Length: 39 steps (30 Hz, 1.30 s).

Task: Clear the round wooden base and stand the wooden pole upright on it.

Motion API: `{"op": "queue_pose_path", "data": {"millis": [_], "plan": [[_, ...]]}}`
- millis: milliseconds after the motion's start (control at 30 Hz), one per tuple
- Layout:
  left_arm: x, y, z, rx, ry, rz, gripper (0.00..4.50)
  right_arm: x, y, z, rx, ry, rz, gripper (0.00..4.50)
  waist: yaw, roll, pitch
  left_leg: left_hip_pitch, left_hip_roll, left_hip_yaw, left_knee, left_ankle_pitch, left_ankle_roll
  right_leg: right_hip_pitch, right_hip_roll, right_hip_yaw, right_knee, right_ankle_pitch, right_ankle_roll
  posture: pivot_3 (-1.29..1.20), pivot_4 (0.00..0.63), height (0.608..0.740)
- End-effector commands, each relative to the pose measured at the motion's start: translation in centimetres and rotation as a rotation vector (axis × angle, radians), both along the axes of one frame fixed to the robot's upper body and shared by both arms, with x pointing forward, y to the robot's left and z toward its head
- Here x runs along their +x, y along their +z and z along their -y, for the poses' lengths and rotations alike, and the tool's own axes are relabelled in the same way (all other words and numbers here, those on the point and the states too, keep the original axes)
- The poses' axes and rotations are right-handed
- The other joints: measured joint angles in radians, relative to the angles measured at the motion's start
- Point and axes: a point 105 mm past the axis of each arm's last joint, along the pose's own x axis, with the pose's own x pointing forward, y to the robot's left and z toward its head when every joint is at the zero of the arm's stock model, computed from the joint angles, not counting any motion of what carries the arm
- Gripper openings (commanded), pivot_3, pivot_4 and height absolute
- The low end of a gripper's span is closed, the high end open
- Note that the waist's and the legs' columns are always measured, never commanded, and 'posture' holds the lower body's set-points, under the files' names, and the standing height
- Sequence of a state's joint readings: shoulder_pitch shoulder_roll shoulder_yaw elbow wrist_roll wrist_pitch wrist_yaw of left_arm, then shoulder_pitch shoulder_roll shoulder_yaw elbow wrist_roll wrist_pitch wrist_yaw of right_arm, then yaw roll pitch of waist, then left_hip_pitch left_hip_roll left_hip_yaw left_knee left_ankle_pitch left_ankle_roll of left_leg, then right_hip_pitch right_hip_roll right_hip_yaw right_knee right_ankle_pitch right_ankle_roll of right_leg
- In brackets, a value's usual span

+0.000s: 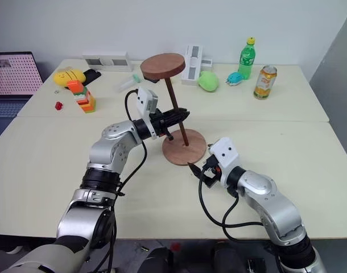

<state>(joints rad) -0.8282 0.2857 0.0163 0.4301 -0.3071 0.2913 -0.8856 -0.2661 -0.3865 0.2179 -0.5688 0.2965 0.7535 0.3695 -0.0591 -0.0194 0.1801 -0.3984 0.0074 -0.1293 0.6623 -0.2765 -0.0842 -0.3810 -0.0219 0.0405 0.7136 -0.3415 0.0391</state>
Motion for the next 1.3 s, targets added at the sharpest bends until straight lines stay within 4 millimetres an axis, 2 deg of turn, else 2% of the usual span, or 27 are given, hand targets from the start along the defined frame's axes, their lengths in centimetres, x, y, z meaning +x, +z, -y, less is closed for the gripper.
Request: {"op": "queue_pose_path", "data": {"millis": [33,500,600,767,933,1100,1267,1300], "plan": [[0.1,0.1,-0.5,0.03,0.005,0.014,0.31,-0.3,1.5,0.0,0.014,0.004,0.058,4.5,0.0,0.0,0.0,0.0,0.0,0.0,0.0,0.0,0.0,0.0,0.0,0.0,0.0,0.0,0.0,0.0,0.15,0.74],[0.2,-0.3,-1.0,0.039,0.023,0.018,0.31,-0.2,1.7,0.1,0.014,0.008,0.063,4.5,-0.001,0.0,0.0,0.001,0.0,0.0,0.0,0.0,0.0,0.0,0.0,0.0,0.0,0.0,0.0,0.0,0.15,0.74],[0.1,-1.0,-0.6,0.042,0.015,0.012,0.31,-0.2,1.7,0.1,0.013,0.008,0.065,4.5,-0.001,0.0,0.0,0.001,0.0,0.0,0.0,0.0,0.0,0.001,0.0,0.0,0.0,0.0,0.0,0.0,0.15,0.74],[-1.1,-4.1,0.0,0.089,-0.02,-0.031,0.31,-0.1,1.8,0.1,0.012,0.004,0.067,4.5,0.0,0.0,-0.002,0.003,0.0,0.0,0.0,0.0,0.0,0.002,0.0,0.001,0.0,0.0,0.0,0.0,0.15,0.74],[-0.4,-4.1,-0.8,0.053,0.041,-0.062,0.31,-0.1,1.9,0.2,0.011,0.0,0.071,4.5,0.001,0.0,-0.002,0.008,0.0,0.0,0.0,-0.002,0.003,0.009,0.0,0.0,0.0,0.0,0.0,0.0,0.15,0.74],[-0.7,-5.2,-0.9,0.091,0.029,-0.079,0.31,-0.2,1.9,0.2,0.01,0.003,0.071,4.5,0.0,0.0,-0.003,0.009,0.0,0.0,0.0,-0.001,0.003,0.009,0.0,0.0,0.0,0.0,0.0,0.0,0.15,0.74],[-0.8,-4.5,-0.6,0.075,0.011,-0.067,0.31,-0.1,1.9,0.2,0.007,0.006,0.072,4.5,0.0,0.0,-0.006,0.009,0.0,0.0,0.0,-0.001,0.002,0.009,0.0,0.0,0.0,0.0,0.0,0.0,0.15,0.74],[-0.9,-4.3,-0.5,0.065,0.0,-0.067,0.65,-0.1,1.9,0.2,0.006,0.007,0.072,4.5,0.0,0.0,-0.006,0.009,0.0,0.0,0.0,-0.001,0.002,0.009,0.0,0.0,0.0,0.0,0.0,0.0,0.15,0.74]]}}
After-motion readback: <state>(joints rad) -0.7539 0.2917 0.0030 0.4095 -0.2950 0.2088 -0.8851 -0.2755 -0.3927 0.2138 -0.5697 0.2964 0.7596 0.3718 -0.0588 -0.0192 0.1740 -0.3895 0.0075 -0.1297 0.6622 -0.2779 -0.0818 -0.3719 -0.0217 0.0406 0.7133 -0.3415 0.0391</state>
